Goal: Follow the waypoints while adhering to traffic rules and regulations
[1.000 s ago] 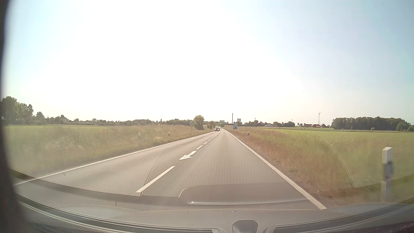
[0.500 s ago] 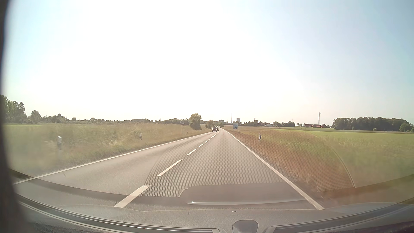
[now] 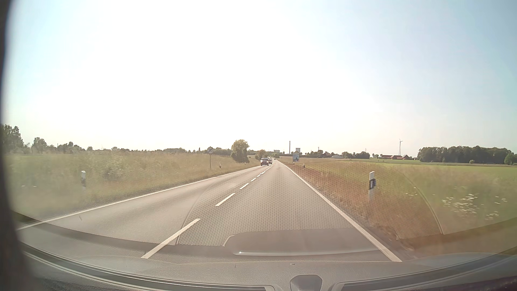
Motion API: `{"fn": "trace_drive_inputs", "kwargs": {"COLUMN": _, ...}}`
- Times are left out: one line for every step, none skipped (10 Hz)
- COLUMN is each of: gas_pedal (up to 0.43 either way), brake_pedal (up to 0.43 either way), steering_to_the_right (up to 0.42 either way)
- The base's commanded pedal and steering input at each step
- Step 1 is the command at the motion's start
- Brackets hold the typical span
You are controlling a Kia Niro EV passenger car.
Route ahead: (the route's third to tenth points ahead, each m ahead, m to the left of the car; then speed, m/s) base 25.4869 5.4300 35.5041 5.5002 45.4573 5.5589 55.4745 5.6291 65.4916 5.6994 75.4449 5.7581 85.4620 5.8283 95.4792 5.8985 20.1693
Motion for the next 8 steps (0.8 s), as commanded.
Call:
{"fn": "trace_drive_inputs", "kwargs": {"gas_pedal": 0.311, "brake_pedal": 0.006, "steering_to_the_right": 0.004}}
{"fn": "trace_drive_inputs", "kwargs": {"gas_pedal": 0.319, "brake_pedal": 0.006, "steering_to_the_right": 0.004}}
{"fn": "trace_drive_inputs", "kwargs": {"gas_pedal": 0.339, "brake_pedal": 0.006, "steering_to_the_right": 0.004}}
{"fn": "trace_drive_inputs", "kwargs": {"gas_pedal": 0.339, "brake_pedal": 0.006, "steering_to_the_right": 0.004}}
{"fn": "trace_drive_inputs", "kwargs": {"gas_pedal": 0.339, "brake_pedal": 0.006, "steering_to_the_right": 0.004}}
{"fn": "trace_drive_inputs", "kwargs": {"gas_pedal": 0.350, "brake_pedal": 0.006, "steering_to_the_right": 0.003}}
{"fn": "trace_drive_inputs", "kwargs": {"gas_pedal": 0.350, "brake_pedal": 0.006, "steering_to_the_right": 0.004}}
{"fn": "trace_drive_inputs", "kwargs": {"gas_pedal": 0.350, "brake_pedal": 0.006, "steering_to_the_right": 0.003}}
